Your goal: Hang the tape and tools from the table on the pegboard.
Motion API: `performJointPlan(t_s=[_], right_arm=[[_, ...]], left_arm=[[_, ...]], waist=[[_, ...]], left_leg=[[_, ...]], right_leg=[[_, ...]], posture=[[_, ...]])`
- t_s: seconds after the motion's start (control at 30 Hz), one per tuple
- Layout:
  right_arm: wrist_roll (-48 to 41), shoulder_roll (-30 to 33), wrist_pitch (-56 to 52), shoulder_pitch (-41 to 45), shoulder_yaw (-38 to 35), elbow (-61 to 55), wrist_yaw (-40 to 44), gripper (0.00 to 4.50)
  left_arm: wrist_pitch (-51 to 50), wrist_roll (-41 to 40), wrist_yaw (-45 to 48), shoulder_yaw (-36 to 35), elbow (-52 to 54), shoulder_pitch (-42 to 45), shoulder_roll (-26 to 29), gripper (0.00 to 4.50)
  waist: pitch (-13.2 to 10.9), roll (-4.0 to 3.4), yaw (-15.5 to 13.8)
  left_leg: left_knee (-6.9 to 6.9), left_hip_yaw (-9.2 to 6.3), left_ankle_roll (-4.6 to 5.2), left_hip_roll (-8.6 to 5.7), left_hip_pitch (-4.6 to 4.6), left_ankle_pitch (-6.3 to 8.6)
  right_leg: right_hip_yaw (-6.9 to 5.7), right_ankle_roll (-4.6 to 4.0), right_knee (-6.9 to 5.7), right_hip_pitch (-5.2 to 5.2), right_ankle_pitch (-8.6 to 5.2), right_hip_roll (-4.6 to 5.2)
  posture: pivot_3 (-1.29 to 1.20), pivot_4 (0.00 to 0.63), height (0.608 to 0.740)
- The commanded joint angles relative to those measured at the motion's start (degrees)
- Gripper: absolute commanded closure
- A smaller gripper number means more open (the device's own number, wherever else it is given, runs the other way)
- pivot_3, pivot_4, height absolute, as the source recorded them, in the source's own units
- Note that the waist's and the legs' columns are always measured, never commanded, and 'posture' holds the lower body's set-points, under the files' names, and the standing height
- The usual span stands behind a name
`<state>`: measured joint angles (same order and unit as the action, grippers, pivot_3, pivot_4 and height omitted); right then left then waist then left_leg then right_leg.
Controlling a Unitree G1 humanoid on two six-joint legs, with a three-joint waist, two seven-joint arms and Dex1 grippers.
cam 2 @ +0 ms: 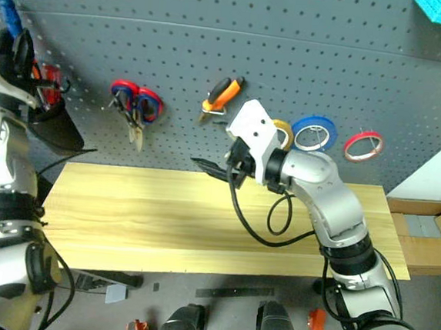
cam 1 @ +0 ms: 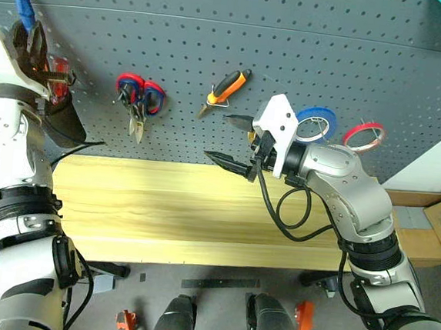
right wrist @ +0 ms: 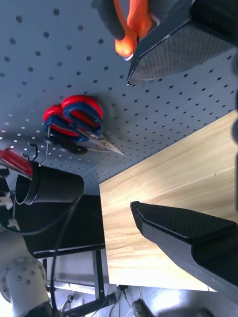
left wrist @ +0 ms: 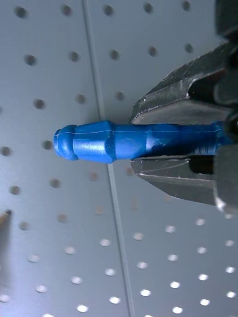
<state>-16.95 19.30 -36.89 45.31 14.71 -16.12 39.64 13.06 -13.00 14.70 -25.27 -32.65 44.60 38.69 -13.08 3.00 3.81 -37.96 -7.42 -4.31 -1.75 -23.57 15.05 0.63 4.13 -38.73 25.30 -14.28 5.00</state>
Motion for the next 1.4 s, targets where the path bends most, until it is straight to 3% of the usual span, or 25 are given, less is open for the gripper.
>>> performJointPlan(t_s=[0.03,0.07,0.4,0.57,0.7,0.8,0.97,1.17,1.4], right_arm=[[0.01,0.60,0.07,0.26,-1.08,-2.80,-0.24,0.69],[0.07,0.76,0.04,0.29,-1.08,-2.77,-0.26,0.69],[0.34,1.06,0.69,0.37,-1.06,-2.11,-0.58,0.69],[0.43,1.14,1.32,0.10,-1.53,-2.08,-0.67,0.69],[-1.10,1.55,1.59,-1.48,-3.23,-3.51,-0.20,0.69],[-3.08,2.58,1.35,-4.14,-5.23,-5.81,0.84,0.69],[-4.04,5.84,0.38,-10.39,-7.74,-9.26,0.66,0.69],[-0.08,7.32,4.36,-19.63,-9.96,-8.40,-3.54,0.69],[10.73,2.61,24.89,-31.22,-10.63,4.39,-14.17,0.69]], left_arm=[[2.69,-0.12,-2.33,-1.72,1.77,-1.41,-0.07,3.97],[2.76,-0.29,-2.96,-2.05,2.45,-2.04,-0.19,3.97],[2.17,-1.84,-5.03,-2.25,8.50,-4.32,-1.31,0.53],[-0.42,-2.06,-4.69,-0.11,15.79,-4.53,-2.36,0.53],[-8.90,-4.82,1.14,6.77,26.58,-6.15,-4.13,0.53],[-18.85,-8.79,9.34,15.07,37.07,-12.06,-4.53,0.53],[-30.01,-11.80,9.65,17.97,45.63,-20.20,-6.45,0.53],[-36.58,-8.78,4.22,18.32,48.57,-27.76,-9.44,0.53],[-31.01,-3.88,1.62,16.48,43.71,-36.39,-12.93,0.53]], waist=[[0.25,-0.05,0.14],[0.38,-0.03,0.27],[1.15,0.01,1.18],[1.71,-0.02,1.21],[2.32,0.00,1.05],[2.89,-0.17,1.13],[3.17,-0.49,1.79],[3.36,-0.79,1.64],[4.84,-0.97,1.00]], left_leg=[[-0.01,0.00,0.00,0.00,0.00,0.00],[-0.02,-0.01,0.00,-0.01,0.00,0.00],[-0.09,0.01,-0.03,-0.02,0.10,-0.04],[-0.10,0.01,-0.03,-0.03,0.13,-0.04],[-0.10,-0.01,-0.03,-0.06,0.14,-0.04],[-0.10,0.02,-0.03,-0.09,0.18,-0.04],[0.03,0.19,0.23,0.04,0.76,0.10],[0.06,0.30,0.26,0.35,1.83,0.12],[0.12,0.46,0.26,0.38,2.38,0.12]], right_leg=[[0.00,0.00,-0.01,0.00,0.00,0.01],[0.00,0.00,-0.02,0.00,0.00,0.01],[0.08,-0.02,-0.23,-0.01,0.01,0.01],[0.12,-0.02,-0.23,-0.03,0.02,0.01],[0.12,-0.02,-0.22,-0.08,0.01,0.01],[0.18,-0.01,-0.21,-0.16,0.01,0.02],[0.36,-0.01,-0.23,-0.60,0.00,-0.12],[0.36,-0.08,-0.14,-1.66,0.03,-0.38],[0.52,-0.08,-0.04,-2.15,0.03,-0.40]], posture=[[-0.08,0.131,0.740],[-0.08,0.131,0.740],[-0.07,0.119,0.740],[-0.07,0.116,0.740],[-0.07,0.108,0.740],[-0.07,0.104,0.740],[-0.08,0.099,0.740],[-0.09,0.086,0.740],[-0.07,0.047,0.740]])
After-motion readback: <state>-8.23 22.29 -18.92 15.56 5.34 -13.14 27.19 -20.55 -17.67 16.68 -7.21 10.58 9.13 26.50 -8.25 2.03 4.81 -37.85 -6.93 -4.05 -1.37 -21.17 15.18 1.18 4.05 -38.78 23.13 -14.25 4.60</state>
